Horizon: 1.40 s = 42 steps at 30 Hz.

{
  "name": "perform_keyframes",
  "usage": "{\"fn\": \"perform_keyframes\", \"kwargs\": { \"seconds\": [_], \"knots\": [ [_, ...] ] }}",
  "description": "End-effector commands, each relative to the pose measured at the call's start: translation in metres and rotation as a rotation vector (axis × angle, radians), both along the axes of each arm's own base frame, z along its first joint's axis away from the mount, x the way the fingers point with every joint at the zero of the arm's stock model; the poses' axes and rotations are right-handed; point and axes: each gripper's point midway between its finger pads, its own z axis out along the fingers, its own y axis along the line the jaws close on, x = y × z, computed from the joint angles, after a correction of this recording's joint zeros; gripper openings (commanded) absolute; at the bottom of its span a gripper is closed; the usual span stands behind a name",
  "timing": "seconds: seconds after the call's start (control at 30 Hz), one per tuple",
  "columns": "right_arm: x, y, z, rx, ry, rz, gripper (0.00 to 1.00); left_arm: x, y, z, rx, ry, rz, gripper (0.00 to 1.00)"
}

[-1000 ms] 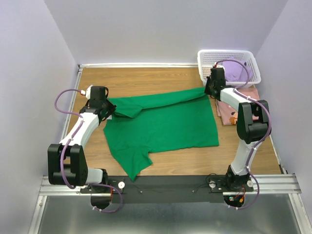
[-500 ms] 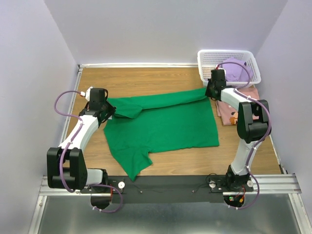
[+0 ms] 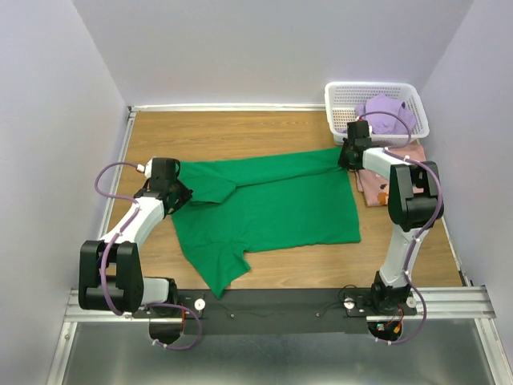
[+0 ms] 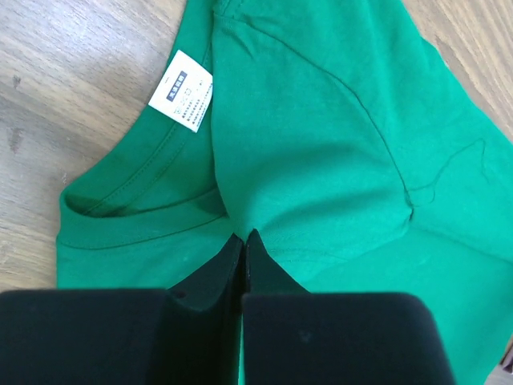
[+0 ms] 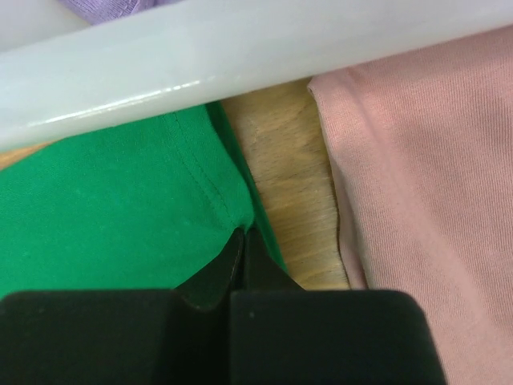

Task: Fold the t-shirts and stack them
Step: Fold the tshirt

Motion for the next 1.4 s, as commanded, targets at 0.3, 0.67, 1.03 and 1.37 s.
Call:
{"fn": "perform_keyframes", "kwargs": {
  "seconds": [0.3,0.67,1.03,1.37],
  "knots": [
    [-0.024,-0.003,-0.008,0.016,0.081,-0.01,0.03,-0.006,-0.004,0.014,-0.045,-0.058,0.003,0.11],
    [-0.025,-0.003,-0.011,0.019,0.089,-0.019,0.03,-0.005,-0.016,0.051,-0.143,-0.13,0.019,0.09],
    [-0.027,-0.002,-0.016,0.027,0.104,-0.027,0.03,-0.028,-0.027,0.025,-0.23,-0.092,0.052,0.13],
    [-0.028,0.006,0.009,0.06,0.062,0.015,0.36,-0.037,-0.017,0.013,-0.209,-0.084,0.111,0.66]
  ]
}}
